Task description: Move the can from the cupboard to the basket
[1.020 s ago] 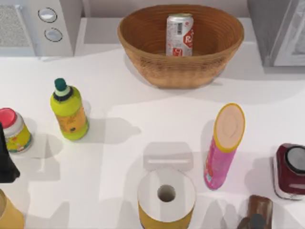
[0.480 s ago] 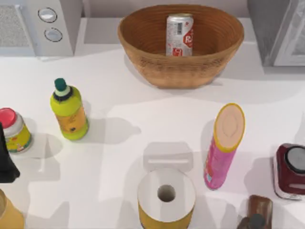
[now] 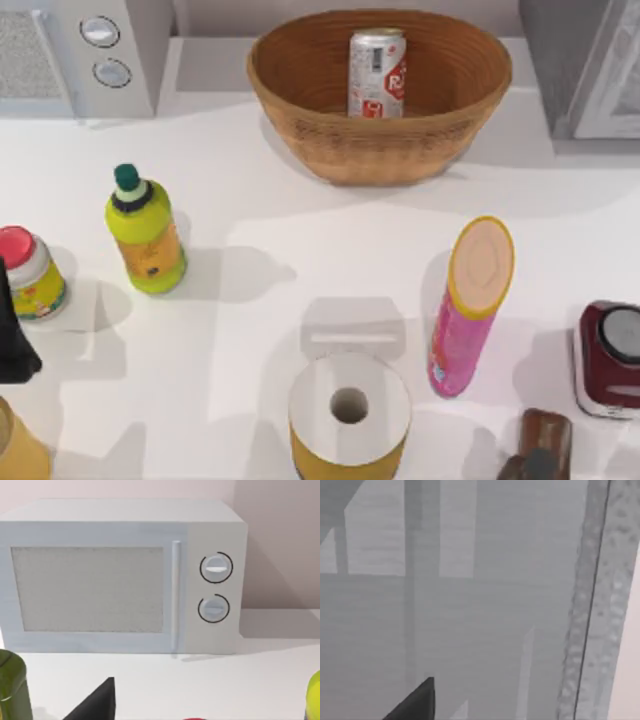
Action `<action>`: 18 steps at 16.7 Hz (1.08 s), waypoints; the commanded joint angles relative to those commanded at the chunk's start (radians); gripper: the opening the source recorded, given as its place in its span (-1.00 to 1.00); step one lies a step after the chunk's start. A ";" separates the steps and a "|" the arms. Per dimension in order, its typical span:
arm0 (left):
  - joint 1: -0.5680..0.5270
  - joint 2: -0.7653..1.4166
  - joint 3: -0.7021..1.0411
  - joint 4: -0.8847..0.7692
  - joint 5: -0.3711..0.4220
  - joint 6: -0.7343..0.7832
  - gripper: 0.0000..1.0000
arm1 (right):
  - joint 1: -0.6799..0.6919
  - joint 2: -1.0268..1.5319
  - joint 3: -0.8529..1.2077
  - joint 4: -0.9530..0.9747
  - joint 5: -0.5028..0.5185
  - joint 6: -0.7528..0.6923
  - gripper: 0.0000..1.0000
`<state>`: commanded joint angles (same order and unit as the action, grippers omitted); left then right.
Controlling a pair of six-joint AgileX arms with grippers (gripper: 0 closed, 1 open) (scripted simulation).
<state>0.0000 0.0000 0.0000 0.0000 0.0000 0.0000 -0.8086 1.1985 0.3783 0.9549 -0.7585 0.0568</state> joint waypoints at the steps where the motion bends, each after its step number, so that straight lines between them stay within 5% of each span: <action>1: 0.000 0.000 0.000 0.000 0.000 0.000 1.00 | -0.046 0.074 0.008 0.058 -0.046 -0.005 1.00; 7: 0.000 0.000 0.000 0.000 0.000 0.000 1.00 | -0.212 0.344 -0.008 0.249 -0.244 -0.027 1.00; 18: 0.000 0.000 0.000 0.000 0.000 0.000 1.00 | -0.209 0.284 0.150 0.099 -0.233 -0.042 1.00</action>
<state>0.0000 0.0000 0.0000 0.0000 0.0000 0.0000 -1.0175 1.4828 0.5283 1.0539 -0.9910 0.0147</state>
